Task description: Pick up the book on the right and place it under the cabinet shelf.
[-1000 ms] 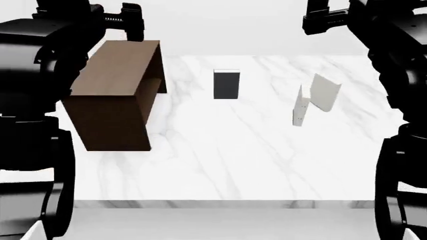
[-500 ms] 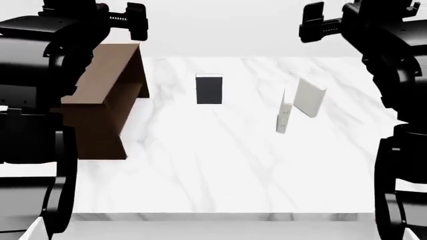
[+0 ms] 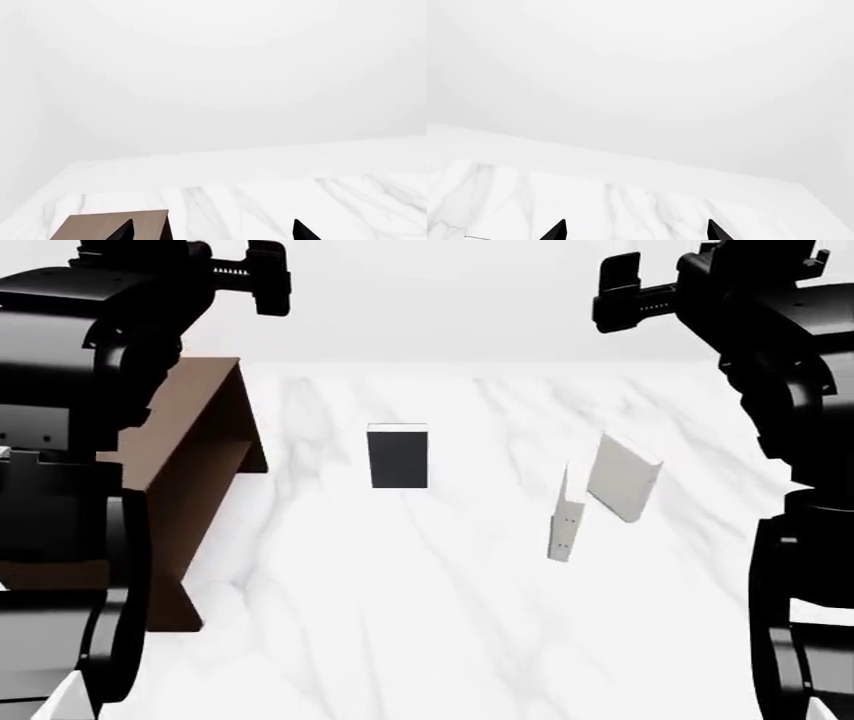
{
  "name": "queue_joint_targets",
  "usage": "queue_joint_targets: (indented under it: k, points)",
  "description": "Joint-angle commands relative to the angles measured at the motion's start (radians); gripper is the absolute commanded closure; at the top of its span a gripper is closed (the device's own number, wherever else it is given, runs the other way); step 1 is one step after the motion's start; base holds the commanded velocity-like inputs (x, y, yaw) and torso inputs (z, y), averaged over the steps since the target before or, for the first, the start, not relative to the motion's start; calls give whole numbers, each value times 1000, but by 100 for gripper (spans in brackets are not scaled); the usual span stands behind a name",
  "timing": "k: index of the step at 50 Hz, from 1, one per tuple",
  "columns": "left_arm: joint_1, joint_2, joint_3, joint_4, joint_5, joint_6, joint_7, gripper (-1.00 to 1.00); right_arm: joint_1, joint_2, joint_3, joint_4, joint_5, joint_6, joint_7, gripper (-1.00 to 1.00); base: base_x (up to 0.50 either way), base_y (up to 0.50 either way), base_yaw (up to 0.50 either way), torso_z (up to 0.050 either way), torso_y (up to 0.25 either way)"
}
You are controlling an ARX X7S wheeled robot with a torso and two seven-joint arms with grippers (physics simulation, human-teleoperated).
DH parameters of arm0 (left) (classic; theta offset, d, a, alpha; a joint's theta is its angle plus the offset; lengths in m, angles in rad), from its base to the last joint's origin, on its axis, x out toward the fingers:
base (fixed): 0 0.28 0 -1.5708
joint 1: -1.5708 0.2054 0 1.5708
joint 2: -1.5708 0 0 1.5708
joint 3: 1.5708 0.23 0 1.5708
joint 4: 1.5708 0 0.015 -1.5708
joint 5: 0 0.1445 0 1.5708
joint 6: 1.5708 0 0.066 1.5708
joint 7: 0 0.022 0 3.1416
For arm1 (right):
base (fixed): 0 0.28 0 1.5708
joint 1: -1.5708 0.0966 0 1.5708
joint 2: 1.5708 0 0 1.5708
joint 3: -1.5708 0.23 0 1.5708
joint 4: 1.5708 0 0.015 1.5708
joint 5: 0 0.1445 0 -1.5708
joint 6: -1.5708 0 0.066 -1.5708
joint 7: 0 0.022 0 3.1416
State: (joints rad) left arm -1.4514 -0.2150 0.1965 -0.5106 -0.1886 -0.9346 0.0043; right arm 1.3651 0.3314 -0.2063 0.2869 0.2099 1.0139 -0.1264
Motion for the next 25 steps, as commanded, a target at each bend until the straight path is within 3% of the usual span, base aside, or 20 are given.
queue_joint_targets:
  k: [1,13,25]
  points:
    - [-4,-3,-2,-15,0,17,-6,-100,0,0,-15,3,2,2,-6,-100,430,-59,0,0,0]
    - [-5,-6,-3,-16,-6,20,-6,-100,1,-2,-20,5,7,10,-7,-100,430,-41,0,0,2]
    - [-5,-10,-4,-21,-12,24,-4,-100,-2,0,-39,10,4,7,-13,-100,65,0,0,0,1]
